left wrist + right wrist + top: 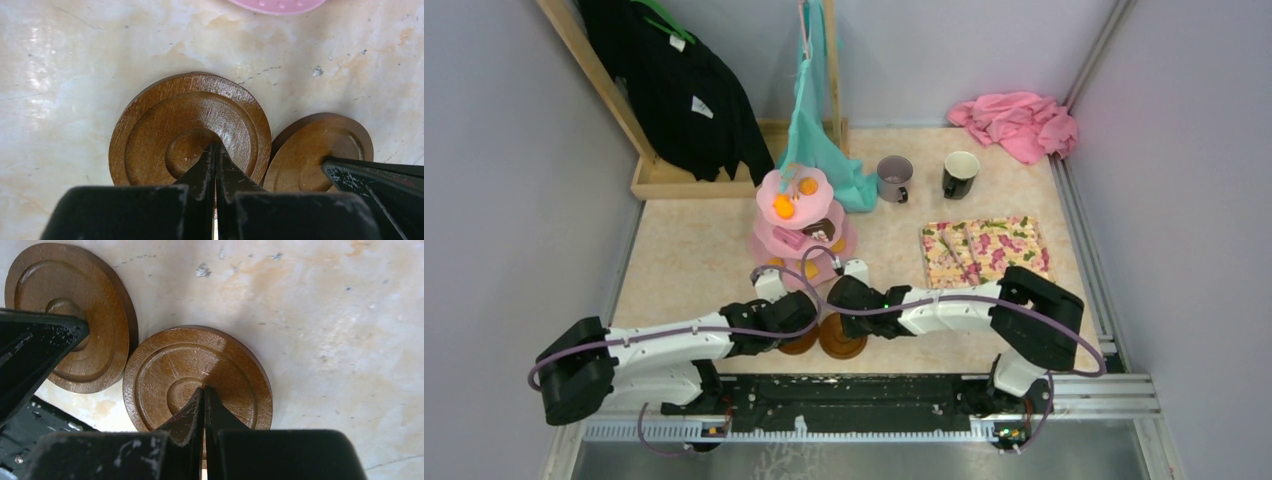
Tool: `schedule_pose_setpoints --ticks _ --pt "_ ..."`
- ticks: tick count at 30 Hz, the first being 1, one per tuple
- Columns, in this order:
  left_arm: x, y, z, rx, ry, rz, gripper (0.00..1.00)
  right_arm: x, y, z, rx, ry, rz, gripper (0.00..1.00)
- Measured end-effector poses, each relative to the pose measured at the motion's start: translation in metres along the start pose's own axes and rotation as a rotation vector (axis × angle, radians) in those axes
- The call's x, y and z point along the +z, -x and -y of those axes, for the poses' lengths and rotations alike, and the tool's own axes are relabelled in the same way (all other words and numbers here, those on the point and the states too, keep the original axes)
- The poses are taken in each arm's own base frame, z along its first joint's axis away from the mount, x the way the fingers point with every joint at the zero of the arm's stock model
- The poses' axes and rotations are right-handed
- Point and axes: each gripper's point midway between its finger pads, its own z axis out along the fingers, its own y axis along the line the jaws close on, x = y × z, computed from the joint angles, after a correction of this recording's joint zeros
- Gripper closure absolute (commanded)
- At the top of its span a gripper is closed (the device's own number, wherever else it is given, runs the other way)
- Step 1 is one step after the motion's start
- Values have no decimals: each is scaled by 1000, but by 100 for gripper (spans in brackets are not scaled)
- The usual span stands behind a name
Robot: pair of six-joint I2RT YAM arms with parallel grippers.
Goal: Serve the afternoon tea
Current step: Move the coaster to the center of the board.
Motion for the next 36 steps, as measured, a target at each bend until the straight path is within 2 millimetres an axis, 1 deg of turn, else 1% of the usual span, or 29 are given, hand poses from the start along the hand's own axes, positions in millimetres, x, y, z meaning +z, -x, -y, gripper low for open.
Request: schedule_pose_setpoints --ticks 6,14,23,28,36 --pt "5 -1 15 23 -8 -5 100 -1 7 18 16 -28 5 100" --pt "16 0 46 35 -47 0 100 -6 16 52 51 -83 16 100" --pt "27 2 76 82 -81 7 100 -12 21 82 82 -139 17 100" --pt "31 1 88 100 -100 4 100 -15 25 99 116 -163 26 100" --pt "35 2 99 119 -118 8 100 -17 30 114 139 -188 31 100"
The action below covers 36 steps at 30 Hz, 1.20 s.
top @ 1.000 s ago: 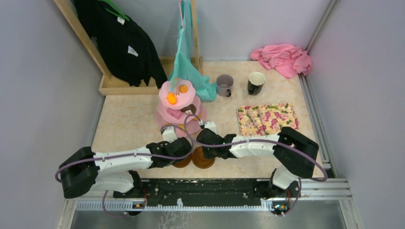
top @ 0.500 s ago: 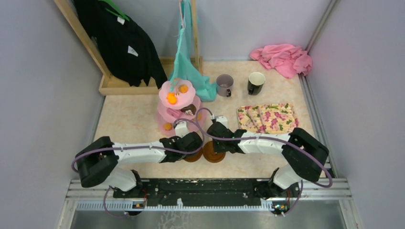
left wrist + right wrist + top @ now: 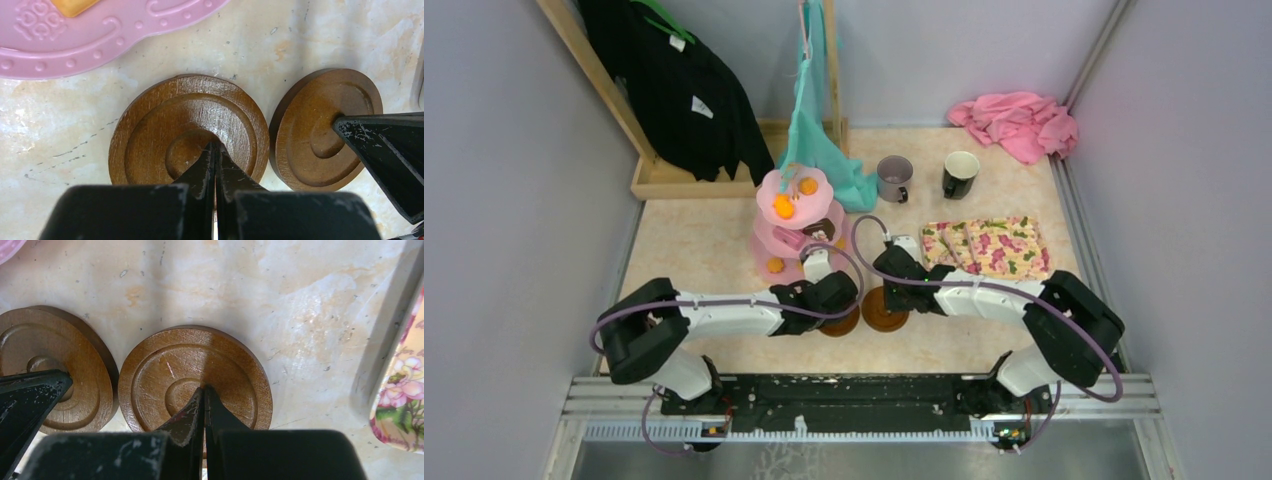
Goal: Serve the afternoon tea
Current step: Move the coaster to the center of the board.
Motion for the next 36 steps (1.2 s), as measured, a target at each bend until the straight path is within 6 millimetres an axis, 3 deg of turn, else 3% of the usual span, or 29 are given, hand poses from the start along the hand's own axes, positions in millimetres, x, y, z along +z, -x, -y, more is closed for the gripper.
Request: schedule_pose_setpoints --ticks 18,28,31,36 --pt "6 7 3 52 21 27 100 -12 -12 26 -4 -59 -18 100" --pt "6 8 3 70 20 29 100 -15 -15 30 4 -67 -22 100" --pt "6 8 3 76 19 30 100 -15 -15 30 2 -65 -23 94" --pt "4 10 4 82 13 36 97 -16 -16 27 -14 -48 -30 76"
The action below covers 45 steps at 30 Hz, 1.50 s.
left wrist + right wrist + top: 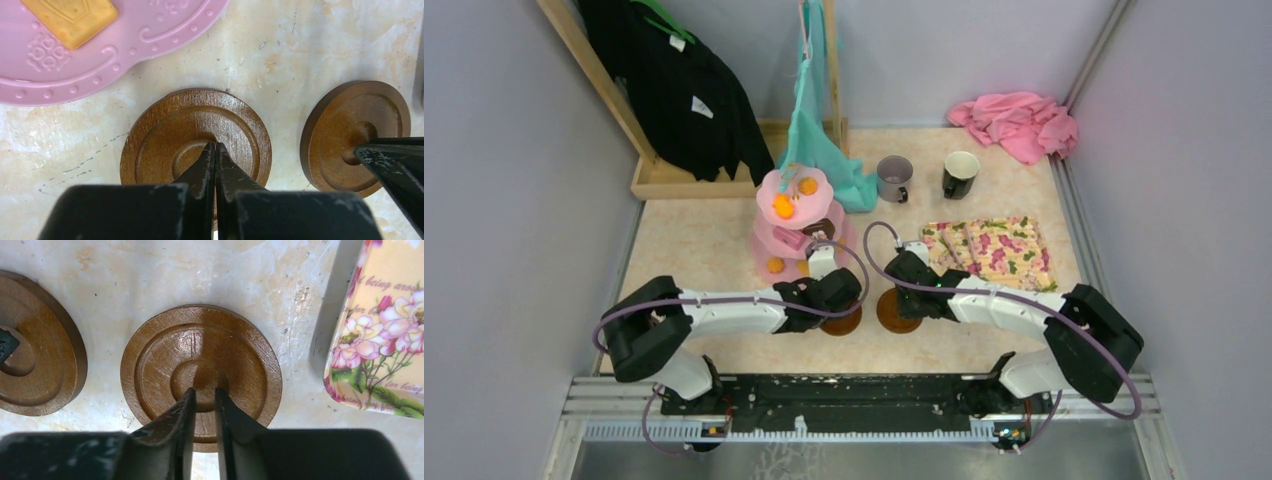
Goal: Serve the afternoon tea
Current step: Move the coaster to the center of the board, then pick up the cup at the center of the board.
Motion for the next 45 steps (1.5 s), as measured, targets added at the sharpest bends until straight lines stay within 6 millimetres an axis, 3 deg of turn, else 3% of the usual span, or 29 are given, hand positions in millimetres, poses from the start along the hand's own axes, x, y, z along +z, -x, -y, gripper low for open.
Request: schedule_pose_setpoints --ticks 6,16,21,26,31,36,39,45 --pt "-8 11 3 2 -15 39 88 -3 4 -3 -23 13 2 67" --pt "-31 27 12 3 -46 98 84 -24 29 -15 -27 62 67 67" --pt "-58 29 22 33 -91 150 82 -39 47 -13 -26 43 125 71" --pt "-106 34 47 83 -185 242 71 -60 83 -7 -23 -21 235 69" --pt "-160 72 69 65 -292 397 46 -89 138 -3 34 -66 390 62" --pt "-206 130 65 0 -379 617 3 -102 186 22 122 -152 455 59" --pt "-229 158 52 -32 -406 742 0 -99 207 33 147 -207 451 55" --pt "-268 200 37 -75 -407 902 0 -78 224 60 210 -267 354 53"
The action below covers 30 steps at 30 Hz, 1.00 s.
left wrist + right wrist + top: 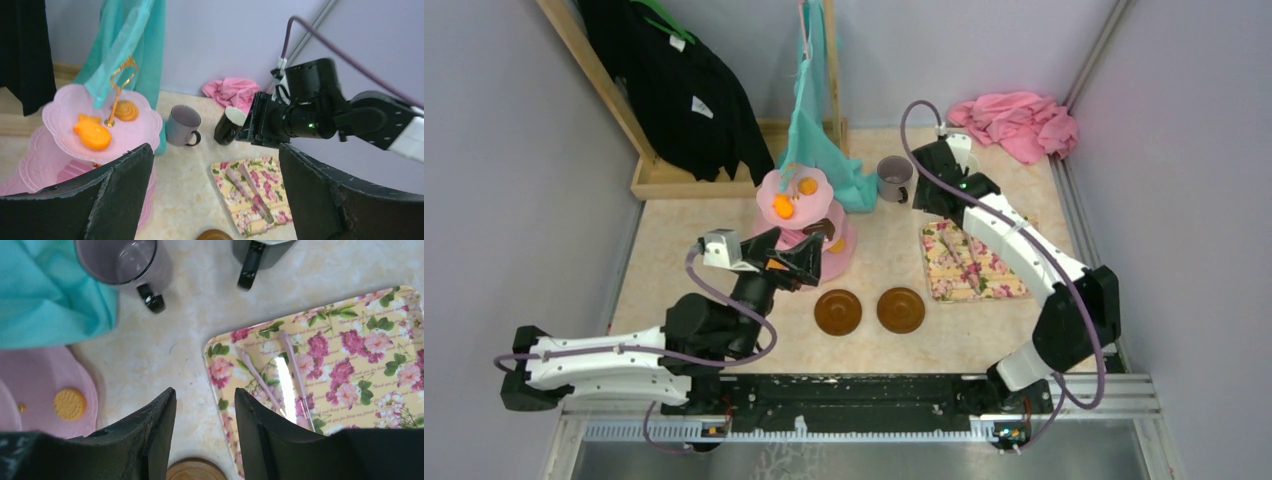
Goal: Serve the afternoon tea
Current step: Pick up the cup at the center of the board.
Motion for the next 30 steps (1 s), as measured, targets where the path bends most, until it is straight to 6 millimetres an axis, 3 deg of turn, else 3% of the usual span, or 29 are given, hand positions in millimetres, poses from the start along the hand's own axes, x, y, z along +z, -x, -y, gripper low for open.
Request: schedule_pose_setpoints --ticks 5,8,12,19,30 --pt "0 32 2 0 -50 78 0 27 15 20 67 -77 -44 55" --pt "0 40 1 10 -59 97 0 37 23 26 85 -111 -61 55" --pt "-2 43 -1 14 -66 97 0 58 35 25 106 -144 -82 55" --pt "-4 47 -16 13 -11 95 0 90 29 35 125 -214 -152 55" --pt "-5 38 -36 57 94 66 0 111 36 35 140 -239 -168 55"
